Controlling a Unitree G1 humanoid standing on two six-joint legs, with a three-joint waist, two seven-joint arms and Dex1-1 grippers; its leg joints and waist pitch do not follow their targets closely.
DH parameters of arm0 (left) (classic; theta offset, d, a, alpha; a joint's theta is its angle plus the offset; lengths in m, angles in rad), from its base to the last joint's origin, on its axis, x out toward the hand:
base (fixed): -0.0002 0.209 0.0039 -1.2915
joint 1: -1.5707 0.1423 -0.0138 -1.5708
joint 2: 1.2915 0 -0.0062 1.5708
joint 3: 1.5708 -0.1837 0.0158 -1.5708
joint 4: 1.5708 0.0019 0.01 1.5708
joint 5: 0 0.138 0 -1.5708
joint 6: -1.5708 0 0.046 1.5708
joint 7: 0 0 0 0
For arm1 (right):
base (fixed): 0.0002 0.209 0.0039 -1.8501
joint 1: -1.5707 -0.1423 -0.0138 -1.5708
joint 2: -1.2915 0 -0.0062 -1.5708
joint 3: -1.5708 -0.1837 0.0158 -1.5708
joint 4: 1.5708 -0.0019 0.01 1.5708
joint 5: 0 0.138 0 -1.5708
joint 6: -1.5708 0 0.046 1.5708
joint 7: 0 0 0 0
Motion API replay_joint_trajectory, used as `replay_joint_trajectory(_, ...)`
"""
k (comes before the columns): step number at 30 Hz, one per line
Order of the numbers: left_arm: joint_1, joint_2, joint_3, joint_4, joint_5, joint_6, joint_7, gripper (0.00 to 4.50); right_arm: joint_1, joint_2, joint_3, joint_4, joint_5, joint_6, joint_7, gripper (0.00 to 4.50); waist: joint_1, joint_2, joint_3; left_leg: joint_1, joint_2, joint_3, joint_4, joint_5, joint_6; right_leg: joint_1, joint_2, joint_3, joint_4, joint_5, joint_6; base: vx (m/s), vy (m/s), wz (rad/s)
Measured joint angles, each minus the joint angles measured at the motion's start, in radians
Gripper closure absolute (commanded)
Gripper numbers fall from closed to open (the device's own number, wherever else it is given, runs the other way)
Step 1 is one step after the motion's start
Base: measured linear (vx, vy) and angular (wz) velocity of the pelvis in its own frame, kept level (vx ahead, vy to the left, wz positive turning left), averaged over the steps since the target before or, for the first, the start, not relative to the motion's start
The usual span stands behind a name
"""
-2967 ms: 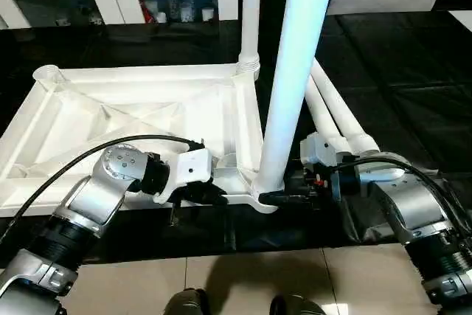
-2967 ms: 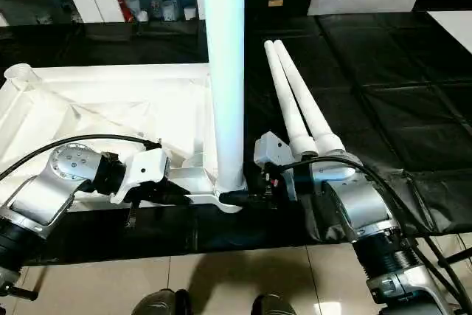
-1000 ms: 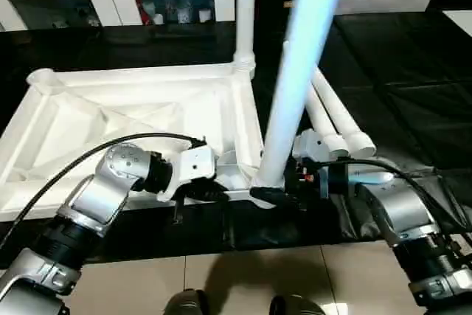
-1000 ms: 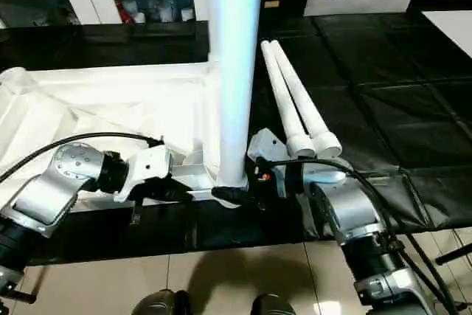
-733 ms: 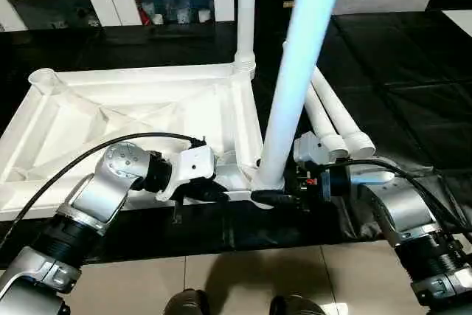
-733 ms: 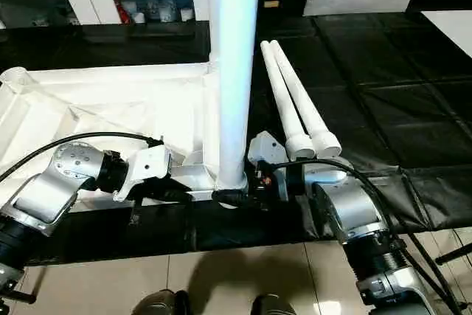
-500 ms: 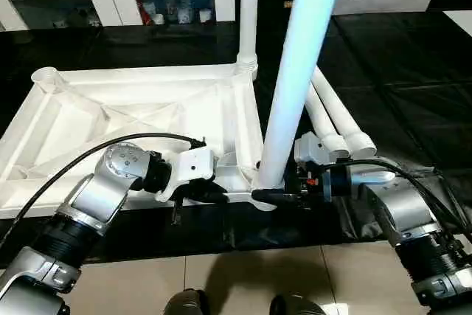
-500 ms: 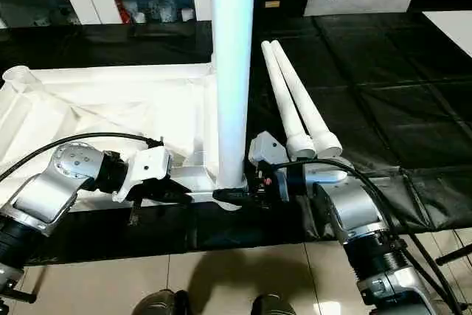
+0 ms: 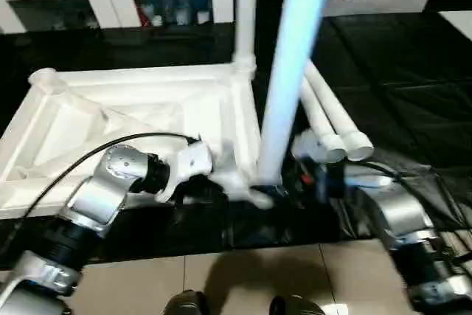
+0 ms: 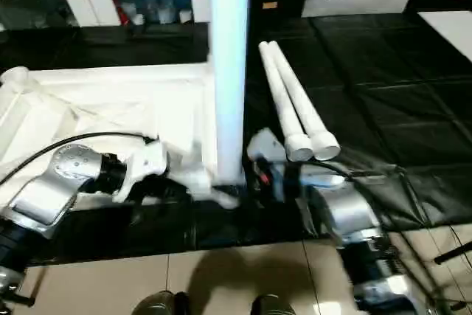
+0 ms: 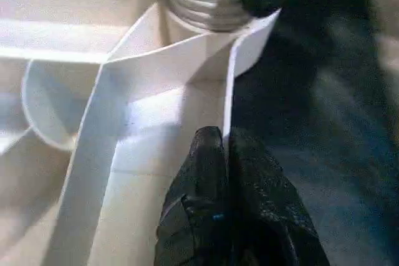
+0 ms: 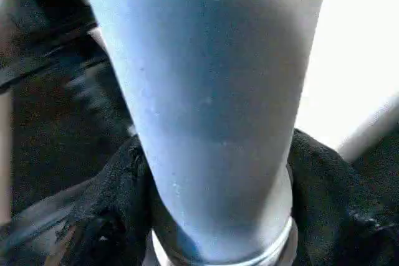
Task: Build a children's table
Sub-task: Rotate leg to tighten
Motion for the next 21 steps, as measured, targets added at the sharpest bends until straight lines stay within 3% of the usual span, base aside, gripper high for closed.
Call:
replay_joint_trajectory(5, -0.008, -0.190, 0.067, -0.011, 0.024, 0.180, 0.274, 4.50, -0.088, 0.156, -0.090, 0.127, -0.067, 0.009, -0.343, 1.82, -0.030, 0.000, 0.000, -0.001, -0.001, 0.000, 0.001, 0.000, 0.000, -0.002, 0.000, 0.000, -0.001, 0.001, 0.001, 0.000, 0.000, 0.00)
replay_joint_trajectory(10, -0.011, -0.313, 0.094, -0.011, 0.027, 0.228, 0.440, 4.50, -0.148, 0.219, -0.140, 0.191, -0.078, 0.016, -0.521, 1.83, -0.031, 0.000, 0.000, -0.004, -0.001, 0.000, -0.001, 0.000, 0.000, -0.004, 0.000, 0.000, -0.001, 0.002, 0.002, 0.000, 0.000, 0.00)
replay_joint_trajectory(11, -0.012, -0.328, 0.098, -0.011, 0.034, 0.229, 0.466, 4.50, -0.160, 0.236, -0.156, 0.204, -0.079, 0.015, -0.546, 1.48, -0.031, 0.001, 0.000, -0.005, -0.001, 0.000, -0.002, 0.000, 0.000, -0.005, 0.000, 0.000, -0.001, 0.002, 0.002, 0.000, 0.000, 0.00)
replay_joint_trajectory(15, -0.022, -0.335, 0.098, -0.008, 0.047, 0.227, 0.490, 4.50, -0.175, 0.272, -0.180, 0.223, -0.084, -0.004, -0.585, 1.10, -0.028, 0.001, -0.001, -0.009, 0.000, 0.000, -0.002, 0.003, 0.006, -0.009, 0.000, 0.000, -0.002, 0.001, 0.002, 0.000, 0.000, 0.00)
replay_joint_trajectory(21, -0.032, -0.297, 0.091, 0.019, 0.054, 0.184, 0.483, 4.50, -0.148, 0.287, -0.162, 0.222, -0.084, -0.019, -0.582, 0.60, -0.037, 0.001, 0.000, -0.009, 0.000, 0.000, -0.002, 0.003, 0.006, -0.009, 0.000, 0.000, -0.001, 0.001, 0.001, 0.000, 0.000, 0.00)
